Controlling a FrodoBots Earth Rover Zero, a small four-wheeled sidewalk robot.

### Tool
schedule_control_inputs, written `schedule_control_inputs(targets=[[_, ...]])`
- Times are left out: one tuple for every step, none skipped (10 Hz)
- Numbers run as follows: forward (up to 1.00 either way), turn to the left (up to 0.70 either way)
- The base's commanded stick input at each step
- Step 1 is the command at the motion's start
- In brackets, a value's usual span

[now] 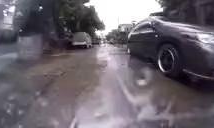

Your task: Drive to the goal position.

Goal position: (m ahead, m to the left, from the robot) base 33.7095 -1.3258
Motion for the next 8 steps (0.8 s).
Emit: schedule_control_inputs(targets=[[1.00,0.00],[1.00,0.00],[1.00,0.00],[1.00,0.00],[1.00,0.00],[1.00,0.00],[1.00,0.00],[1.00,0.00]])
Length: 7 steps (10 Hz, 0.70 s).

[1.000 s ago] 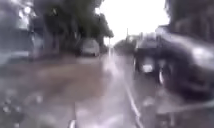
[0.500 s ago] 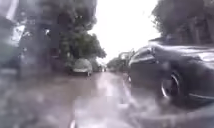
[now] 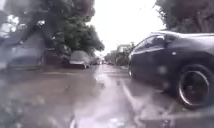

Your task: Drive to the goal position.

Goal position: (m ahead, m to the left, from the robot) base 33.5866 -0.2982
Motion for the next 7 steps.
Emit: schedule_control_inputs(targets=[[1.00,0.00],[1.00,0.00],[1.00,0.00],[1.00,0.00],[1.00,0.00],[1.00,0.00],[1.00,0.00]])
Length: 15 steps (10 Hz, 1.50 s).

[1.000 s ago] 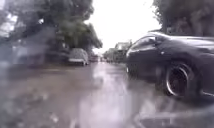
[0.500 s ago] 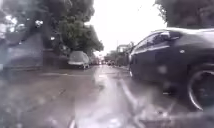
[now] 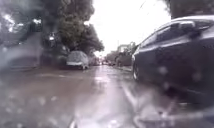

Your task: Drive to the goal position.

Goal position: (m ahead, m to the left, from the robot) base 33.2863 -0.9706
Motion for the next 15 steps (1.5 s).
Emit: schedule_control_inputs(targets=[[1.00,0.00],[1.00,0.00],[1.00,0.00],[1.00,0.00],[1.00,0.00],[1.00,0.00],[1.00,0.00],[1.00,0.00],[1.00,0.00],[1.00,0.00],[1.00,0.00],[1.00,0.00],[1.00,0.00],[1.00,-0.01],[1.00,-0.23]])
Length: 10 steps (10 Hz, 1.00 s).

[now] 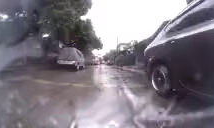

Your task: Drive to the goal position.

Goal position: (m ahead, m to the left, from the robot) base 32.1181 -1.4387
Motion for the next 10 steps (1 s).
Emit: schedule_control_inputs(targets=[[1.00,-0.27],[1.00,-0.27],[1.00,0.00],[1.00,0.00],[1.00,0.00],[1.00,0.00],[1.00,0.00],[1.00,0.00],[1.00,0.00],[1.00,0.00]])
